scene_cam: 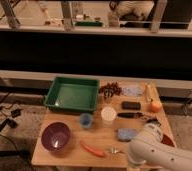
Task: Place fork in tray
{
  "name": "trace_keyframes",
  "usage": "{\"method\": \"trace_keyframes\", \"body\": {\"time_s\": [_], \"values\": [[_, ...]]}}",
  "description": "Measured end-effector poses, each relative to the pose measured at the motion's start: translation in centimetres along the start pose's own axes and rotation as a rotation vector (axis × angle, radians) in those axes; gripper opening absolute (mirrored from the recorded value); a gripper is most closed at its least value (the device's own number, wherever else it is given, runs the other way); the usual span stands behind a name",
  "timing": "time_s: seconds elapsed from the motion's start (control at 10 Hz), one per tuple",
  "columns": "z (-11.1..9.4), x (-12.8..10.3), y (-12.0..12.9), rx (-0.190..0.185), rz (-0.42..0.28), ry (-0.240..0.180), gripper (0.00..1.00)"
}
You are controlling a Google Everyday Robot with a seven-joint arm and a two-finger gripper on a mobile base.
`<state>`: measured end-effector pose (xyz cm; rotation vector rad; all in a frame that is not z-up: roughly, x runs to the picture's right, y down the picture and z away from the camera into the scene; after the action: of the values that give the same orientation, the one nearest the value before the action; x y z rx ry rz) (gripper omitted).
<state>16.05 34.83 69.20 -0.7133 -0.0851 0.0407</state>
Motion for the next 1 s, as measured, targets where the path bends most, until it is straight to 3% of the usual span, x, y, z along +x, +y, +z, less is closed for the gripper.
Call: {"method": "trace_keyframes", "body": {"time_s": [0.6, 1.0], "values": [[1.3, -1.8, -0.4, 0.005, -0.108, -0.05, 0.8], [2.3, -1.7, -1.3, 0.004, -0.116, -0.048, 0.8]]}}
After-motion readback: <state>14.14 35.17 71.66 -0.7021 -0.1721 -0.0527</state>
